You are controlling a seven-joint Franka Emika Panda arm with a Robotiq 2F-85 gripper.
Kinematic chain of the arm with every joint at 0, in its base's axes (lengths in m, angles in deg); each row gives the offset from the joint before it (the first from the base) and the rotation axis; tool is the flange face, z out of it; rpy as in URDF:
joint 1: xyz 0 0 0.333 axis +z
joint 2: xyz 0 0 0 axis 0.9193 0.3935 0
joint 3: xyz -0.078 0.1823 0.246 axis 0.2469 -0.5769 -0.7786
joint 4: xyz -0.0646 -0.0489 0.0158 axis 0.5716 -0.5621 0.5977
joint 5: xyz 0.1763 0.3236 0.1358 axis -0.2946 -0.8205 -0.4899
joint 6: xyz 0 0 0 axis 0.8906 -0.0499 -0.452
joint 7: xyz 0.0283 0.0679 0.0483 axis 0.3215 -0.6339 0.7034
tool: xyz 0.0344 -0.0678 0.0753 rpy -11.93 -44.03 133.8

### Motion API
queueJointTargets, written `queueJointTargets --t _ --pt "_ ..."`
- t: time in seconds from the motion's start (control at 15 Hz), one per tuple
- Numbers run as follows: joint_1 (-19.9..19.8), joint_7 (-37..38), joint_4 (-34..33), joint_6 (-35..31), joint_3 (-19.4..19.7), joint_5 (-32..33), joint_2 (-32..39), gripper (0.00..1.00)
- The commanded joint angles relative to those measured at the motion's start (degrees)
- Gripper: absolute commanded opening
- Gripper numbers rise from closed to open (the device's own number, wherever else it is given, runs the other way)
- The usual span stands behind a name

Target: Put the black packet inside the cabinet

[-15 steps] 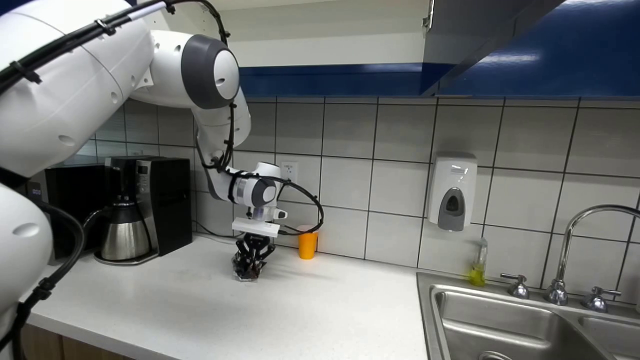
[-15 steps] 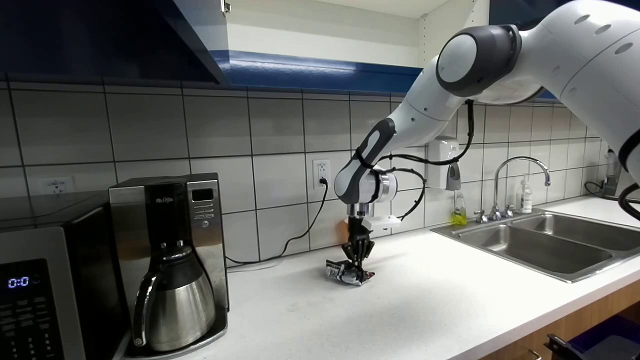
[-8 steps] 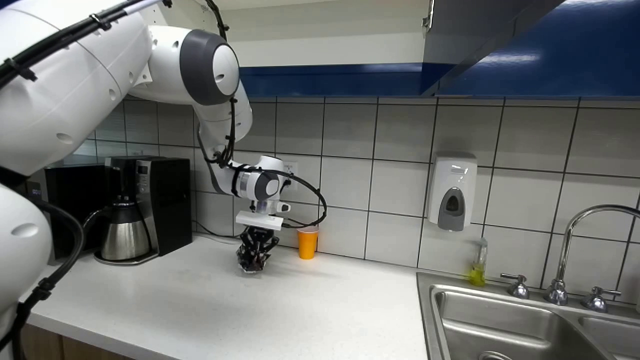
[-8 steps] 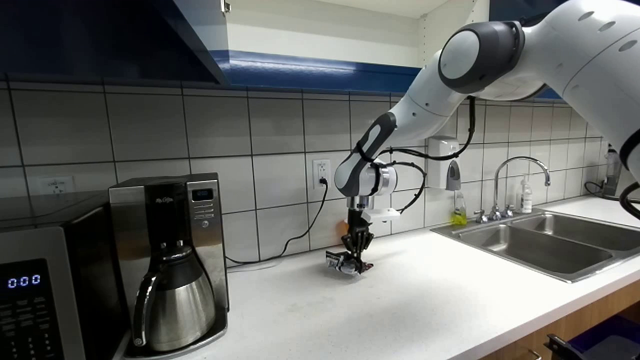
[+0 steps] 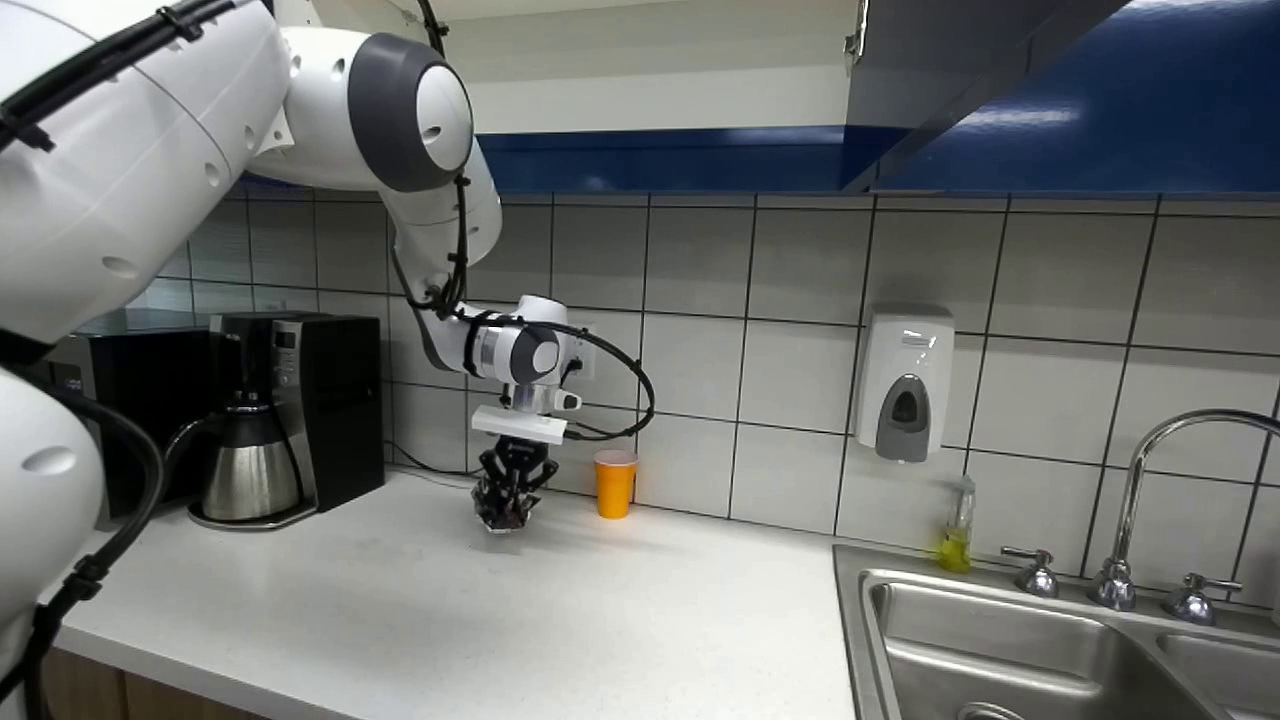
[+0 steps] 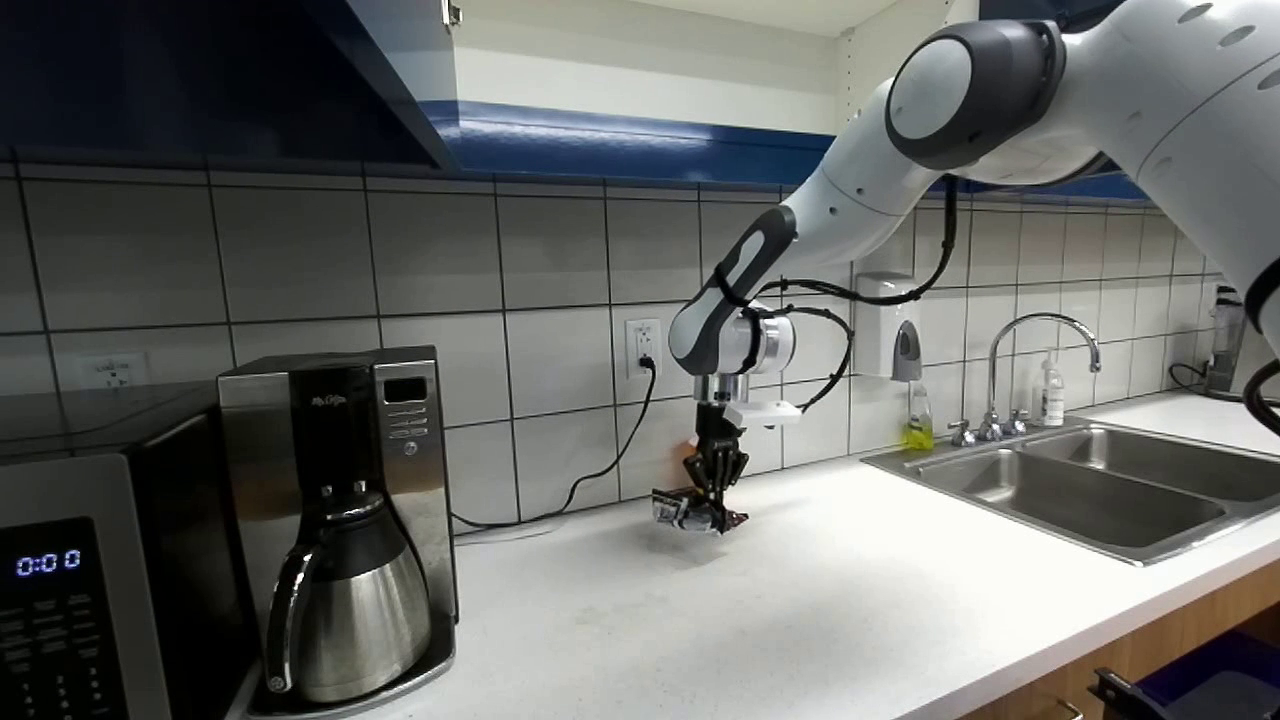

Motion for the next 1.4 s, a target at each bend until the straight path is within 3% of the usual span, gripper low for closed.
queueJointTargets --t 0.0,1.33 --pt "-1.0 0.6 3.9 2.7 -0.5 -0.5 -4.7 0.01" --pt "-0.8 -0.2 22.1 4.4 -0.5 -6.8 -22.7 0.01"
